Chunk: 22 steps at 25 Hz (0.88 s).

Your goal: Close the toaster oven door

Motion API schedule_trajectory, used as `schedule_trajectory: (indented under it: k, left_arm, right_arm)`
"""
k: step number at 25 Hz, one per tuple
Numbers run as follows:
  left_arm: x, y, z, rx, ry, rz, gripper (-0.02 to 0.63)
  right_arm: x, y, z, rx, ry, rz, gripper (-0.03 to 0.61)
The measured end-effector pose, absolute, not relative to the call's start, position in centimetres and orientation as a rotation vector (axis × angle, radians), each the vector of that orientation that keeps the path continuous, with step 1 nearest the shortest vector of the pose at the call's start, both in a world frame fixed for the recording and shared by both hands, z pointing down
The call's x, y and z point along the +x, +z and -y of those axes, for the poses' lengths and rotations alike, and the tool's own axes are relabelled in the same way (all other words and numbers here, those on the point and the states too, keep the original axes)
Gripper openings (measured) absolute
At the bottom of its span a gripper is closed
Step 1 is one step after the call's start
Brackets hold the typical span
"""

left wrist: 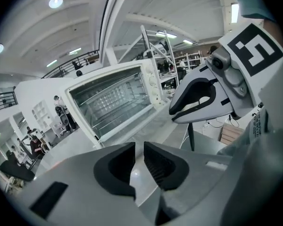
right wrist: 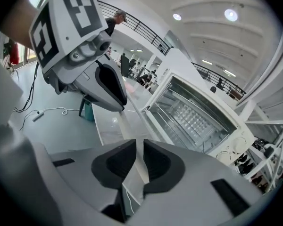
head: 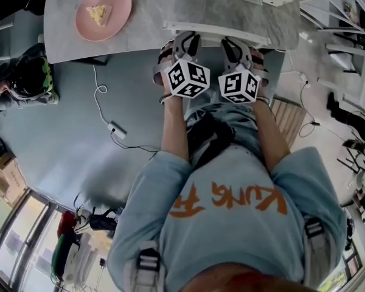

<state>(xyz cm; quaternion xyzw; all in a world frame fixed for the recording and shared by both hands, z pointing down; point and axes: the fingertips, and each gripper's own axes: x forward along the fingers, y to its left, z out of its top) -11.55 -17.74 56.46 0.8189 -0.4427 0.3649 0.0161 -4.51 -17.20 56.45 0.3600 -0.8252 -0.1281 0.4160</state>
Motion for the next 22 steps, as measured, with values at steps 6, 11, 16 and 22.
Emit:
schedule_trajectory:
  k: [6,11,16,22]
  left_arm:
    - [-11.7,55.4,17.9,2.599,1.238,1.266,0.147]
    - [-11.5,53.7,19.1,2.639,1.269,1.292,0.15]
    - [-11.3,51.5,20.4,2.691,1.253,1.356,0.15]
    - [-11.2,49.2,22.5,2.729,1.326,1.438,0.15]
  right_arm:
    - [-4.5,54.1,18.1,0.914,-0.352,2.116,0.071]
    - [-4.7,52.8,18.5,0.861,-0.338,2.156,0.193]
    - [-4.2,51.9,19.7,0.903,-0.398,2.125,0.174]
    - [-3.8,48.8,22.1,0.995,-0.505,2.089,0.114]
